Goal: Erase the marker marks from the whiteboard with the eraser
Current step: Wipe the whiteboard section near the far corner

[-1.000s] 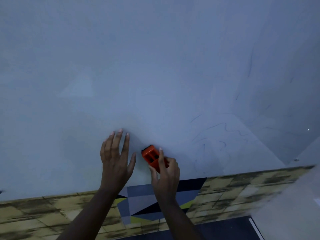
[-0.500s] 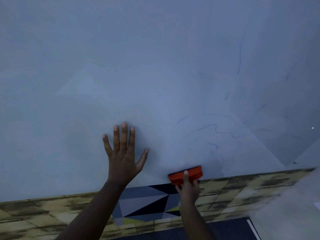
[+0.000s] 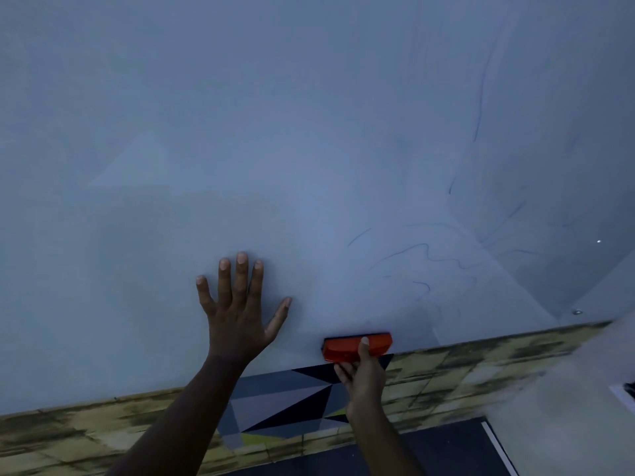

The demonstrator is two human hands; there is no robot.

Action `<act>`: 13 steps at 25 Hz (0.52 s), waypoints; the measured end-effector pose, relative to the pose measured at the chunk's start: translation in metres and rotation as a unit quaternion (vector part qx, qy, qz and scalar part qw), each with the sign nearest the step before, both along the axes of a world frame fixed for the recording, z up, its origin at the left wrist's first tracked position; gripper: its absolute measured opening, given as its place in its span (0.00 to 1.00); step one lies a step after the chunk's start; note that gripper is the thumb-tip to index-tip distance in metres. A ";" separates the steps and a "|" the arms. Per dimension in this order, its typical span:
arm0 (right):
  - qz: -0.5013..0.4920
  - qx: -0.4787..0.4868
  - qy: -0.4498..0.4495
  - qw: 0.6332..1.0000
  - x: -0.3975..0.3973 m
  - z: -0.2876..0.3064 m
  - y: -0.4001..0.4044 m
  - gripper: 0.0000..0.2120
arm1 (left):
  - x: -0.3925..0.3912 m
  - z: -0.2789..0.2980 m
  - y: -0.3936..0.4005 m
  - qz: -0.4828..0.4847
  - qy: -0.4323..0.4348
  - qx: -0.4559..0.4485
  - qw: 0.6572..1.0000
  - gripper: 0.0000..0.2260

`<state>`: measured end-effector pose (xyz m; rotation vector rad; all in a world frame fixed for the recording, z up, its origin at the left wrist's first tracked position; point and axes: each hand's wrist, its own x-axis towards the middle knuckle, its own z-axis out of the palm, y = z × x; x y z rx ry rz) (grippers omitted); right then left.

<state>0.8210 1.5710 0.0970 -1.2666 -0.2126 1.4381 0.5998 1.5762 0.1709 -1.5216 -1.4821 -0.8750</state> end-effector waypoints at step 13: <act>-0.047 0.041 -0.006 0.998 -0.029 0.028 -0.004 0.24 | 0.001 -0.014 0.005 -0.033 0.010 0.028 0.999 0.41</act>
